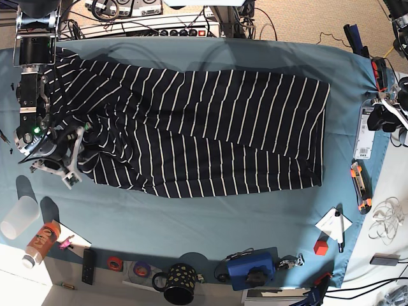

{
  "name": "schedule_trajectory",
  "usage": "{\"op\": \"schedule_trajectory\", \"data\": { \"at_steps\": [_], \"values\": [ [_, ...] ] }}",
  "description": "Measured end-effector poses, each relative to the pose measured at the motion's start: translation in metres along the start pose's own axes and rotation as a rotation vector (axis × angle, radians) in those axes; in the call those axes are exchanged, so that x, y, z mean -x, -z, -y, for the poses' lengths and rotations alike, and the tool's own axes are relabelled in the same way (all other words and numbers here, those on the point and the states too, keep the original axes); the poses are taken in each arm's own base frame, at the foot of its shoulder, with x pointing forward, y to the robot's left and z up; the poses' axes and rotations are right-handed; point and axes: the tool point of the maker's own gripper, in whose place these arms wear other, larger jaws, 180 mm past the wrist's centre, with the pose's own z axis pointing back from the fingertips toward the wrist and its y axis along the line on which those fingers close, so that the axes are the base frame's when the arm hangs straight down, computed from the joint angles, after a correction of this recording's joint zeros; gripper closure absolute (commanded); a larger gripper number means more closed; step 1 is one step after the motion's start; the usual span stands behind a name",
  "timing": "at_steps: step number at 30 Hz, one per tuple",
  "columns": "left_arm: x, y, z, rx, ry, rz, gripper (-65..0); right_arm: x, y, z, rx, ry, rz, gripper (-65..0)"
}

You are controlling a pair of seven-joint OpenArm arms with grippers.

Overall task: Layout the t-shirt on the table in an organized manner, then fold the t-shirt properly
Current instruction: 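Grasp the striped shirt edge with the right gripper and tuck it inward, then fold the held shirt edge over onto the shirt with the right gripper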

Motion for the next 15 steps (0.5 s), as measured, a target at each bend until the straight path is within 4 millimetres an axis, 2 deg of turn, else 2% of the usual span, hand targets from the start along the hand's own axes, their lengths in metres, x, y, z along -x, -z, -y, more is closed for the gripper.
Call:
{"op": "schedule_trajectory", "data": {
  "at_steps": [5, 15],
  "values": [
    [0.000, 0.000, 0.000, 0.000, 0.000, 0.000, -30.9, -0.007, -0.001, 0.011, 0.041, 0.014, 0.022, -21.5],
    [0.000, 0.000, 0.000, 0.000, 0.000, 0.002, -30.9, 0.027, 0.021, 0.003, -0.010, 0.088, -0.067, -21.5]
  ]
}}
